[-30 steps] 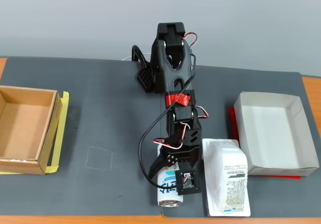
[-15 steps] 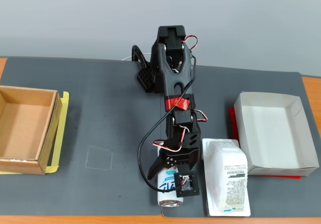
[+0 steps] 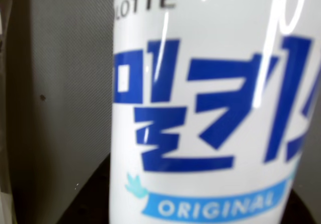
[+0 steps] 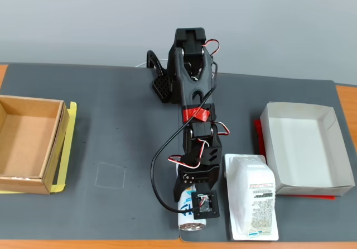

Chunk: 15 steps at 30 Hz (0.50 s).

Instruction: Pick the can and put it in the brown box

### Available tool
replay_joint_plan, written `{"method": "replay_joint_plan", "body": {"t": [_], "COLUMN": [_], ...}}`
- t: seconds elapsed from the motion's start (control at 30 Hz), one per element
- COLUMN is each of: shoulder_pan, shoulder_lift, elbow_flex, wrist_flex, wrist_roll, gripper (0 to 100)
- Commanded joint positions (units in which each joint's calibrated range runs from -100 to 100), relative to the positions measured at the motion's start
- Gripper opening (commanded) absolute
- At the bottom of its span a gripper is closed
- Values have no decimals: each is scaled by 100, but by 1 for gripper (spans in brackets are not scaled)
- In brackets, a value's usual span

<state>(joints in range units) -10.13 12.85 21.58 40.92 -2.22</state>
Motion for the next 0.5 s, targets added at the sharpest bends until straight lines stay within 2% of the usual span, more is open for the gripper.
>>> {"method": "replay_joint_plan", "body": {"t": [0.0,0.17,0.47], "shoulder_pan": [-11,127,1208], "shoulder_lift": [-137,-899,-2026], "elbow_flex": [-303,-945,-1588], "wrist_flex": [141,1182,1971], "wrist_roll": [24,556,1535], "gripper": [12,12,12]}}
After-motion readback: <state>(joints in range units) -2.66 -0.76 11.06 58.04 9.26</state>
